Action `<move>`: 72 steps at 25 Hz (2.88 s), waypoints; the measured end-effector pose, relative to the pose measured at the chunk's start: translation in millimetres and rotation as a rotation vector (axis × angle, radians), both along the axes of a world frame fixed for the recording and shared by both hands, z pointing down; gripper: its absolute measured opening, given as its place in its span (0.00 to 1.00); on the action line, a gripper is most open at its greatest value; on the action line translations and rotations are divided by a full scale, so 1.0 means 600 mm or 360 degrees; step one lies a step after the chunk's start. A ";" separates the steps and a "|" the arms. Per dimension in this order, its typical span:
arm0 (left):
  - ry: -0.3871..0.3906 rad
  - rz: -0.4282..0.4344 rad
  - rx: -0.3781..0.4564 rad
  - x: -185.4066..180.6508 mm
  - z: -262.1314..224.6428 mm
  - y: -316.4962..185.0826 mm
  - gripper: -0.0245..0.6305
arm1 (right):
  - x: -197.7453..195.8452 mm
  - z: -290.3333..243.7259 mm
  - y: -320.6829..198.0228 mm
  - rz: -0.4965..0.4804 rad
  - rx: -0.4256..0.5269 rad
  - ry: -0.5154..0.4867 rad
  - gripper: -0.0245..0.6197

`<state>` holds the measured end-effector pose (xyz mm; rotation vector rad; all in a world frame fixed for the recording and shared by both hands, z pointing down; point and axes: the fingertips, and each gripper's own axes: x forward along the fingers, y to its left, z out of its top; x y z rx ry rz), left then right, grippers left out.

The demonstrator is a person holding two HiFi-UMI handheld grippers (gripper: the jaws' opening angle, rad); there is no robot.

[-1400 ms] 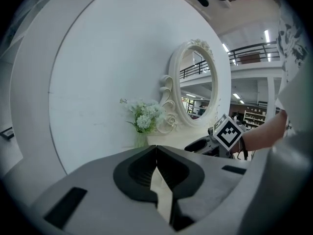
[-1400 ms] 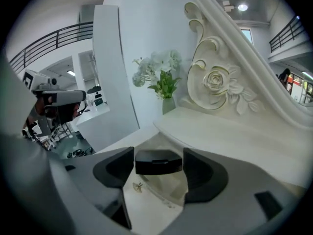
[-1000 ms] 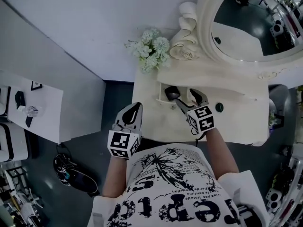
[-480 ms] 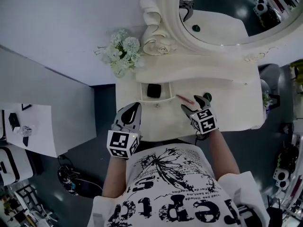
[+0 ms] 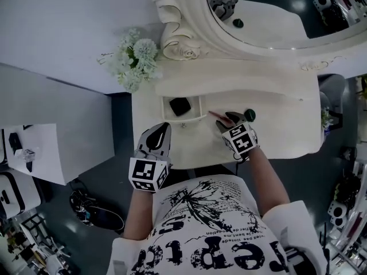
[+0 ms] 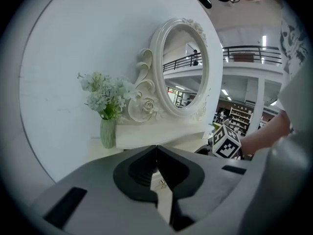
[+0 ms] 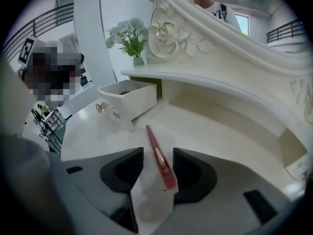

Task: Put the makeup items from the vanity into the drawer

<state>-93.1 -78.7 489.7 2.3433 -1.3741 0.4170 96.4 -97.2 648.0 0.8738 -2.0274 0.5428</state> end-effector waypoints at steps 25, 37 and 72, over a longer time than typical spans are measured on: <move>-0.0043 -0.0160 0.0171 -0.100 -0.070 0.016 0.07 | -0.155 -0.163 -0.043 -0.0300 0.0304 -0.0066 0.14; -0.0064 -0.0415 0.0139 -0.207 -0.061 0.057 0.07 | -0.270 -0.157 -0.059 -0.0463 0.0318 -0.0063 0.22; -0.0013 0.0214 0.0064 0.166 -0.008 -0.035 0.07 | 0.207 -0.035 -0.003 0.0465 0.0082 0.0010 0.31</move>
